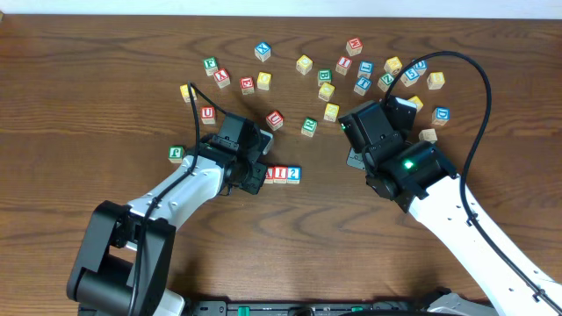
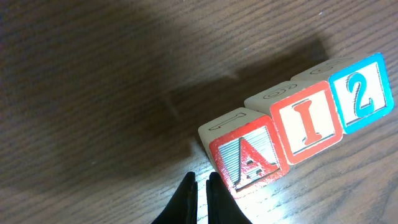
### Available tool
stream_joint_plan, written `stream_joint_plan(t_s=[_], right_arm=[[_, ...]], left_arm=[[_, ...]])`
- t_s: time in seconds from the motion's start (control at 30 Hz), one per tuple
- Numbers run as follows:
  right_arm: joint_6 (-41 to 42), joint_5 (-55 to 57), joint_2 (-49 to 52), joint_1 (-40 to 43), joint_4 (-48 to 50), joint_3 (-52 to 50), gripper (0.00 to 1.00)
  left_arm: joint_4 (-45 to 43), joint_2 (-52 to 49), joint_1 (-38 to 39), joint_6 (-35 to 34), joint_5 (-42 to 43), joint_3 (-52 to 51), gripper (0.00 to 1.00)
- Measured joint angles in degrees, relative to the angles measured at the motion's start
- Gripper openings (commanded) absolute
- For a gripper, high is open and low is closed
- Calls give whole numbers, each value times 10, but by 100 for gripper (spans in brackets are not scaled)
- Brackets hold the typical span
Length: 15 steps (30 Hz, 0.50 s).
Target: Spell out AI2
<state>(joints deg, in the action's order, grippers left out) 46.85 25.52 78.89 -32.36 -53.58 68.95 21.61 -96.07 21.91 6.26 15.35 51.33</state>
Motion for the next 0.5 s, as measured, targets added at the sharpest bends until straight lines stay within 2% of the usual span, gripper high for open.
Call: stream_joint_plan(t_s=[0.33, 0.5], right_arm=[[0, 0, 0, 0, 0, 0, 1], [0, 0, 0, 0, 0, 0, 1]], left_arm=[[1, 0, 0, 0, -3, 0, 7], [3, 0, 0, -10, -40, 0, 7]])
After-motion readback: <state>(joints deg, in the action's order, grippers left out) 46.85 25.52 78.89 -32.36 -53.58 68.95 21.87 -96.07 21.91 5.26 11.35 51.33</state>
